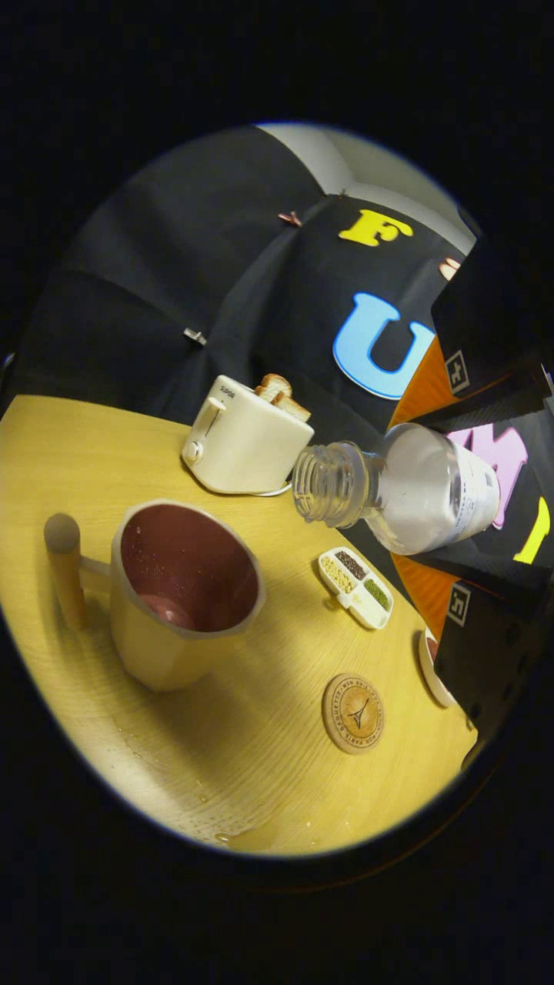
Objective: Take the bottle from table, then pour the juice into the cup, finally place the bottle on the coaster
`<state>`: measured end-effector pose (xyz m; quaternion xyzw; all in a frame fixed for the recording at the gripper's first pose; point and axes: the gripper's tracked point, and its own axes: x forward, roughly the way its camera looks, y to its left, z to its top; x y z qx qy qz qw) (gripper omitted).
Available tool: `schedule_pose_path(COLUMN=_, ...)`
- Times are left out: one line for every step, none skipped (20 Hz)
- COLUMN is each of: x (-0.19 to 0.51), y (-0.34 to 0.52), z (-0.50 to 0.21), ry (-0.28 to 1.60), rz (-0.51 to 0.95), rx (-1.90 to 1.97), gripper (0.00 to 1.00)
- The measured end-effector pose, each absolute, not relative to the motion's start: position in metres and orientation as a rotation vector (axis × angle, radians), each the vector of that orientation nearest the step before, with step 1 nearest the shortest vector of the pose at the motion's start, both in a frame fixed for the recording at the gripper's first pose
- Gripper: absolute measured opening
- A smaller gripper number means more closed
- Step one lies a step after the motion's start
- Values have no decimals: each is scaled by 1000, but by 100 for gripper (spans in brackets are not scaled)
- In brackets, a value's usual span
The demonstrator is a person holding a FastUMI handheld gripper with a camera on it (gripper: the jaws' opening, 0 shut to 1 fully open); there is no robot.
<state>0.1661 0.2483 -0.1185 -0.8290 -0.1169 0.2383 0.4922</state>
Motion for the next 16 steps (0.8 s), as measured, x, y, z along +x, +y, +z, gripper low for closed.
schedule_pose_path(x=164, y=242, z=-115, ry=-255, rz=566, rx=-1951, gripper=73)
schedule_pose_path(x=163, y=242, z=-108, ry=-228, rz=553, rx=-1880, gripper=73)
schedule_pose_path(x=160, y=238, z=-102, ry=-202, rz=548, rx=-1801, gripper=73)
schedule_pose_path(x=161, y=231, z=-97, ry=-180, rz=543, rx=-1712, gripper=73)
schedule_pose_path(x=158, y=228, z=-90, ry=-157, rz=539, rx=-1632, gripper=73)
schedule_pose_path(x=156, y=223, z=-83, ry=-125, rz=534, rx=-1550, gripper=73)
schedule_pose_path(x=153, y=218, z=-76, ry=-88, rz=535, rx=-1466, gripper=73)
schedule_pose_path(x=152, y=216, z=-69, ry=-52, rz=535, rx=-1383, gripper=73)
schedule_pose_path(x=154, y=213, z=-59, ry=-21, rz=533, rx=-1298, gripper=74)
schedule_pose_path(x=153, y=213, z=-50, ry=7, rz=531, rx=-1203, gripper=74)
schedule_pose_path(x=153, y=211, z=-42, ry=38, rz=528, rx=-1104, gripper=74)
schedule_pose_path(x=152, y=208, z=-34, ry=70, rz=528, rx=-1003, gripper=73)
schedule_pose_path(x=154, y=206, z=-27, ry=101, rz=528, rx=-905, gripper=73)
schedule_pose_path(x=153, y=202, z=-18, ry=125, rz=527, rx=-807, gripper=74)
schedule_pose_path(x=155, y=199, z=-10, ry=143, rz=523, rx=-735, gripper=74)
schedule_pose_path(x=155, y=195, z=-5, ry=163, rz=522, rx=-663, gripper=74)
